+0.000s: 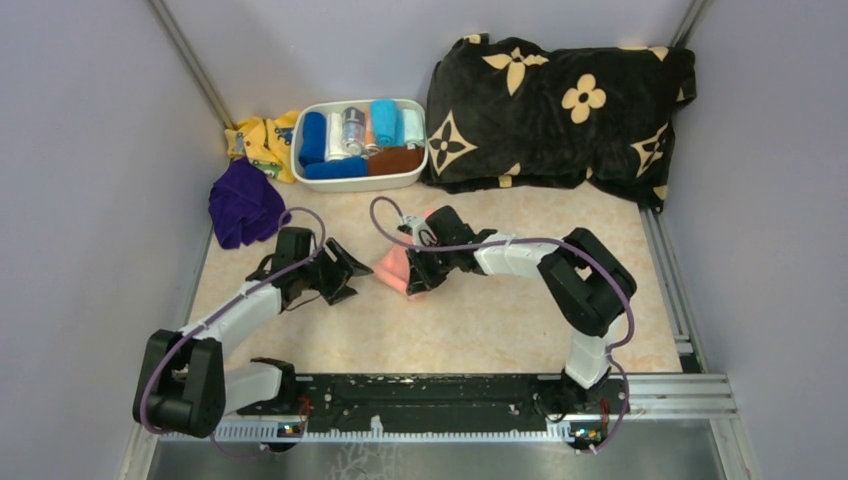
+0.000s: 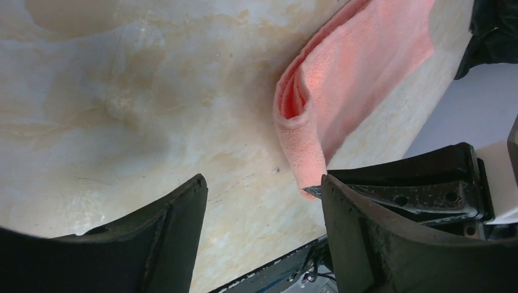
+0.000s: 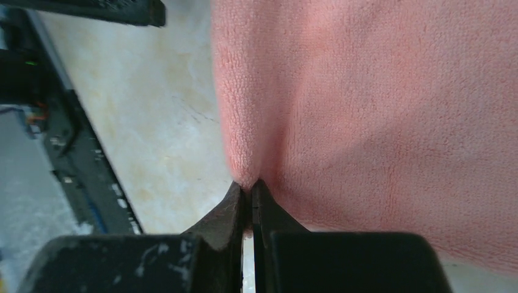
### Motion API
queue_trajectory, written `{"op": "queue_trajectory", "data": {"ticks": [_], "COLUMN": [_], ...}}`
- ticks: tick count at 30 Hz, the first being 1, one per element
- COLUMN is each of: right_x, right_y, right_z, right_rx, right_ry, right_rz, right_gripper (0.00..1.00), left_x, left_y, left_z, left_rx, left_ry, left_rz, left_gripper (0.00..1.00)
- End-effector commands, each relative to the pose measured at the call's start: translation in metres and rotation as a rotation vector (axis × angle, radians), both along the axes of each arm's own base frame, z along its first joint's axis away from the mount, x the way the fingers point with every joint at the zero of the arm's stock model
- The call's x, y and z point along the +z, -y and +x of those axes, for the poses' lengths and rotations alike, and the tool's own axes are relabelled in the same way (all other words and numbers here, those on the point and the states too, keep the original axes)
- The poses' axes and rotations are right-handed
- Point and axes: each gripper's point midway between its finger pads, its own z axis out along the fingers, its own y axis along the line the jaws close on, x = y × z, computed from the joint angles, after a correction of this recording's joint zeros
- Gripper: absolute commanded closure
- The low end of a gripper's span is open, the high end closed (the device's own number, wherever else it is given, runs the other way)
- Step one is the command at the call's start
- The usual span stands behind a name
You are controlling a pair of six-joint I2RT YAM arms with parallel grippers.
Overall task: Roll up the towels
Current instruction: Roll the towel at the center of the board.
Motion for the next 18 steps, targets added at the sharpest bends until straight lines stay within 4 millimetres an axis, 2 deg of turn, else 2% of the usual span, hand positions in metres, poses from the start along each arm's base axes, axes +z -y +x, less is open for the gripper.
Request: {"op": "queue_trajectory", "data": {"ticks": [1, 10, 18], "right_x": [0.056, 0.03, 0.006], "right_y": [-0.025, -0.012, -0.005], "right_z": [-0.011, 0.004, 0.006], "right_rx": [0.058, -0.046, -0.105], "right_ry": [-0.201, -0.457, -0.531], "right_rz": [0.312, 0.34, 0.305], "right_gripper": [1.0, 1.0, 1.0], "left_x": [0.021, 0.021, 0.019], "left_y": [0.011, 0.03, 0.048], "left_z": [0.007, 0.016, 0.042], "left_rx": [-0.013, -0.06, -0.081], "left_ry": [0.056, 0.079, 0.094], "left_rz": [-0.066, -0.106, -0.083], "left_gripper": [0.28, 0.42, 0.42]}}
